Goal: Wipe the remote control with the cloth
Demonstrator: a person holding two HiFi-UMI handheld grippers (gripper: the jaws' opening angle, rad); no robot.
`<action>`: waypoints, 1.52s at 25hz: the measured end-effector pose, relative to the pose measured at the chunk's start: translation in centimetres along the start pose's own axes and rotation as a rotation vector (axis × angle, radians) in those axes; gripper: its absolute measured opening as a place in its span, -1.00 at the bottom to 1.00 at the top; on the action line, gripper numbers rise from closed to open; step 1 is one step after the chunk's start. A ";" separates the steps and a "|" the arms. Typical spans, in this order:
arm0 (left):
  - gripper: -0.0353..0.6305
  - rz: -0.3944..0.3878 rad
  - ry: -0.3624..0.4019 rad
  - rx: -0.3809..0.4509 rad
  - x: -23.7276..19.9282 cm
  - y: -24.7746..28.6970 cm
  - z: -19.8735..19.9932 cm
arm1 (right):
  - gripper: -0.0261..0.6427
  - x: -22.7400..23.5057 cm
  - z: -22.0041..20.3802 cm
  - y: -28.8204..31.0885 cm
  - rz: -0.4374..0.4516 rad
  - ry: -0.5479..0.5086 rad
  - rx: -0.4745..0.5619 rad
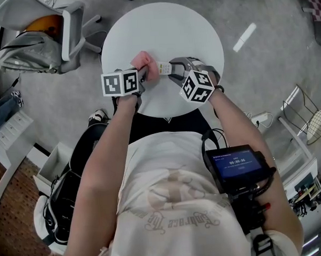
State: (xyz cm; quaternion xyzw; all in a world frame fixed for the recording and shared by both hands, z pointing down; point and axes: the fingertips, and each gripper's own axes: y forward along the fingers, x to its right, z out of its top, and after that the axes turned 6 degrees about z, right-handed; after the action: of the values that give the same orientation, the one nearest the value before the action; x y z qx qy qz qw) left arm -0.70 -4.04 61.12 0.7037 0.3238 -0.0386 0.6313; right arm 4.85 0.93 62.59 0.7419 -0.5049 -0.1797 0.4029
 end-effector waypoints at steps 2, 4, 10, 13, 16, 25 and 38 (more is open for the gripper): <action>-0.83 0.022 -0.020 0.001 -1.7 -0.5 -0.2 | -0.33 0.0 -0.1 -0.1 0.002 0.002 -0.001; -0.83 0.044 -0.044 0.011 -3.4 -1.1 -0.3 | -0.33 0.0 -0.2 -0.1 0.002 0.002 -0.003; -0.83 0.110 -0.058 0.036 -6.7 -2.6 0.0 | -0.33 -0.1 -0.3 -0.1 -0.001 0.007 -0.006; -0.83 0.162 -0.033 0.028 -7.9 -3.0 0.2 | -0.33 0.0 -0.4 -0.2 -0.002 0.011 -0.010; -0.83 0.228 0.037 -0.018 -8.5 -3.0 -0.1 | -0.33 0.1 -0.5 -0.3 -0.003 0.015 -0.010; -0.83 0.297 0.203 -0.076 -5.3 -1.8 0.0 | -0.33 0.1 -0.6 -0.4 -0.012 0.015 -0.016; -0.83 0.156 0.253 -0.096 1.5 0.5 -0.8 | -0.33 0.1 -0.4 -0.1 -0.011 0.017 -0.015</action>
State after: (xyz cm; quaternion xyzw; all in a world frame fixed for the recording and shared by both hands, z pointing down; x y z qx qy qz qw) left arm 0.49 -2.69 61.03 0.6948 0.3467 0.1152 0.6195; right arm 5.22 1.00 62.72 0.7432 -0.4959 -0.1793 0.4118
